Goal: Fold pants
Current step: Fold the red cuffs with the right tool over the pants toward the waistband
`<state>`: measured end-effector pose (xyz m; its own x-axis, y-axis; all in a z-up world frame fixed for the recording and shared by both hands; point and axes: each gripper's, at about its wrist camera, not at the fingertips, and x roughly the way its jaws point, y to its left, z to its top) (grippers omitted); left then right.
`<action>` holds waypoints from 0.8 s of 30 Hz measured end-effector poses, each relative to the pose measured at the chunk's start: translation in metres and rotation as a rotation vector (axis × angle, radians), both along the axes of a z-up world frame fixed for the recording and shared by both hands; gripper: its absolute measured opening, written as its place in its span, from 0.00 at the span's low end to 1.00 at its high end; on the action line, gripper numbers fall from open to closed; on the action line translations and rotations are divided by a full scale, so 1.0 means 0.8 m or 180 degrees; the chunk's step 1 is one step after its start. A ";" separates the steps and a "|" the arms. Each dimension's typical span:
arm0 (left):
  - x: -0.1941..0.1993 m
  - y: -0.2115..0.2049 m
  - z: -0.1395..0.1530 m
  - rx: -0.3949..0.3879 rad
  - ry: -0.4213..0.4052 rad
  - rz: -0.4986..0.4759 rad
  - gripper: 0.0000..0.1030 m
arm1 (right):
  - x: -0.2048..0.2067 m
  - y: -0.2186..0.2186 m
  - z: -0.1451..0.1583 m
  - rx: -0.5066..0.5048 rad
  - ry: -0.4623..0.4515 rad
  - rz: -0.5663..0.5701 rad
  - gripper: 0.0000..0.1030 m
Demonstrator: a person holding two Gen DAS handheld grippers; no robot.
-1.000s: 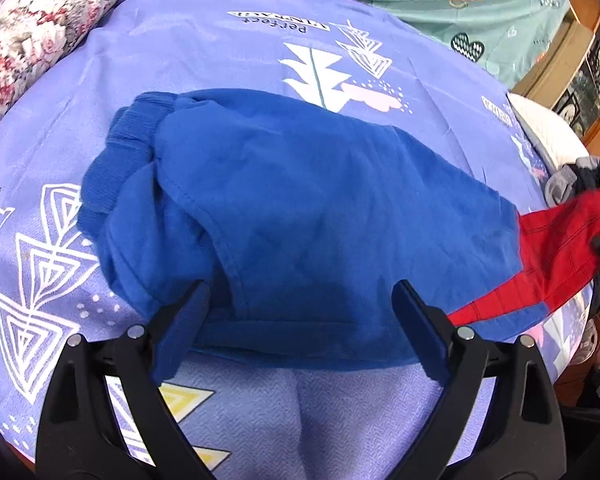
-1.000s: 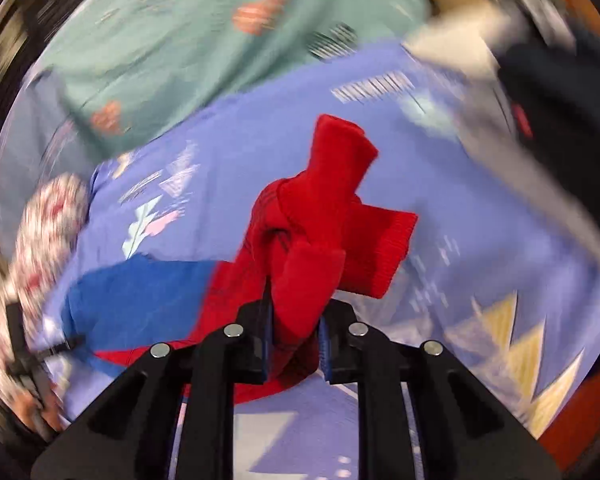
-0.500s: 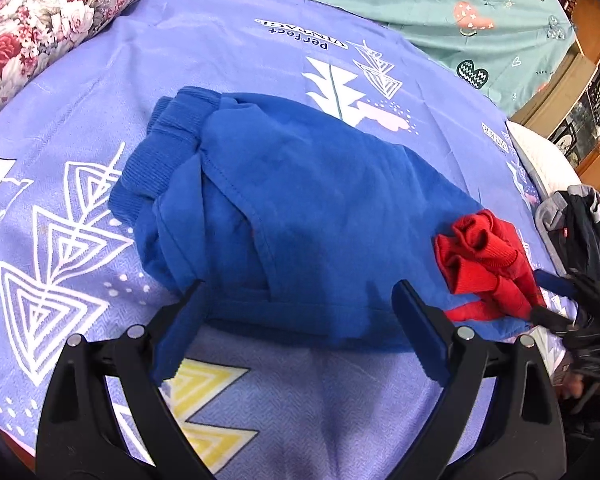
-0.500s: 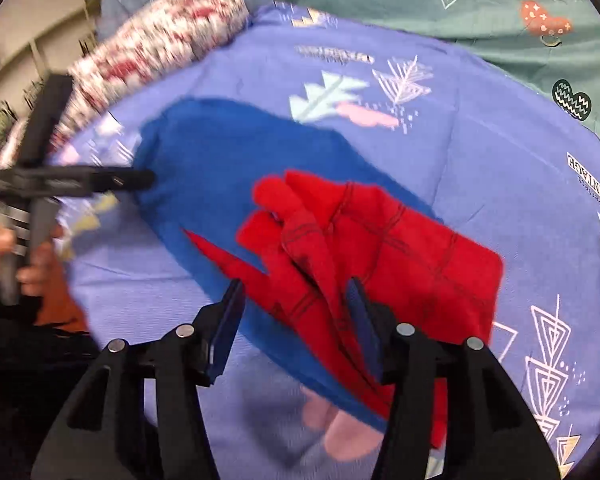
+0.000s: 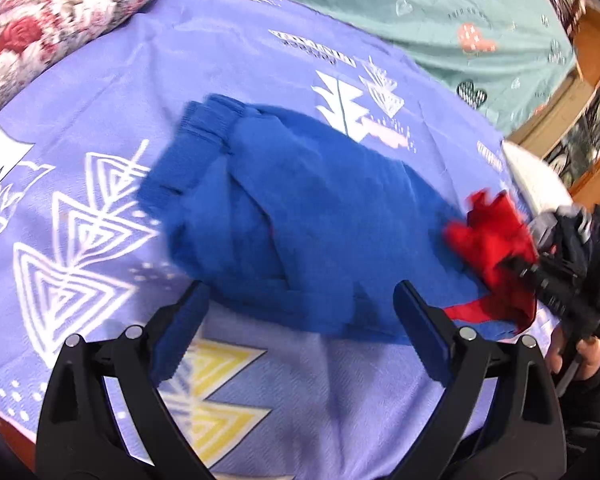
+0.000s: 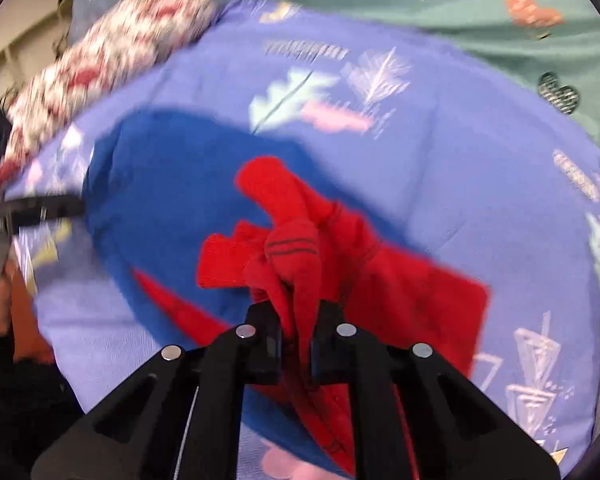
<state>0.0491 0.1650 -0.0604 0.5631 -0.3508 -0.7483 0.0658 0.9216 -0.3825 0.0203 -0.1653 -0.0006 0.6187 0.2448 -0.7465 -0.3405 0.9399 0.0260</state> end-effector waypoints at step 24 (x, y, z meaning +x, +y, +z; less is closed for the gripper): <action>0.097 0.070 -0.047 -0.1222 0.0605 0.0886 0.74 | -0.043 -0.032 -0.034 0.0488 -0.0248 0.0068 0.55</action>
<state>0.1265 0.2207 -0.0982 0.5407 -0.4767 -0.6931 -0.2660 0.6848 -0.6784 -0.0144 -0.1911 -0.0279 0.6668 0.3658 -0.6493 -0.3669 0.9195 0.1413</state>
